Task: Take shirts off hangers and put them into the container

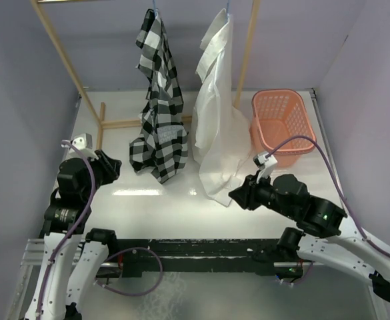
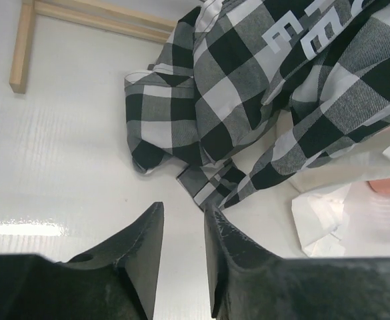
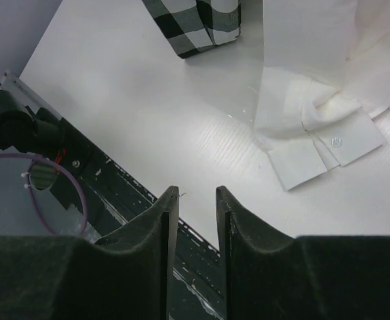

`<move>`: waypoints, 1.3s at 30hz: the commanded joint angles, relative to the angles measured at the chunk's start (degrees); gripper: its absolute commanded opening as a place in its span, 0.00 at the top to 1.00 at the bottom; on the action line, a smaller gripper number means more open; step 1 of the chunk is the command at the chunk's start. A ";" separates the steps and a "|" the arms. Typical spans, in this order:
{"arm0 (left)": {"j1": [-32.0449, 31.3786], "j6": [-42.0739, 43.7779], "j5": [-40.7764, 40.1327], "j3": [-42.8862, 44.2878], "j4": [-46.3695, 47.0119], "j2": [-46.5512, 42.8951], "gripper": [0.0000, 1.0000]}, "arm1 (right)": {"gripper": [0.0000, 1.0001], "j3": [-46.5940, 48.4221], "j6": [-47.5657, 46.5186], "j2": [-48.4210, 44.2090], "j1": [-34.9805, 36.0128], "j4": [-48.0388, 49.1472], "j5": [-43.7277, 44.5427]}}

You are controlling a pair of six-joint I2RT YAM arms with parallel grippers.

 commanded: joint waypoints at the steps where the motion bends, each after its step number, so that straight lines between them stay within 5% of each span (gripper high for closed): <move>1: -0.42 1.42 1.50 2.44 2.06 -1.35 0.62 | 0.68 2.54 -0.77 1.78 0.20 1.55 0.99; 9: -0.44 3.98 5.97 1.29 3.33 -4.47 0.58 | 0.68 5.28 -1.34 4.39 0.20 1.11 1.36; 14: -0.44 6.10 9.66 0.61 4.34 -4.04 0.57 | 0.63 21.87 -6.17 12.77 0.18 -4.61 7.15; 18: -0.44 6.52 12.02 0.46 4.79 -3.33 0.56 | 0.46 43.50 -11.54 24.13 0.18 -8.54 15.99; 21: -0.53 6.55 12.10 0.52 4.56 -3.03 0.56 | 0.23 54.94 -16.82 32.37 0.13 -6.94 20.09; 23: -0.53 6.52 12.12 0.52 4.58 -3.10 0.56 | 0.18 60.59 -20.27 37.49 0.11 -5.66 23.29; 29: -0.87 6.53 11.91 0.52 4.52 -3.65 0.56 | 0.19 73.87 -27.01 51.89 -3.31 -4.07 29.44; 39: -1.31 6.46 11.73 0.52 4.45 -3.83 0.56 | 0.22 93.84 -25.23 67.17 -16.52 -8.33 22.92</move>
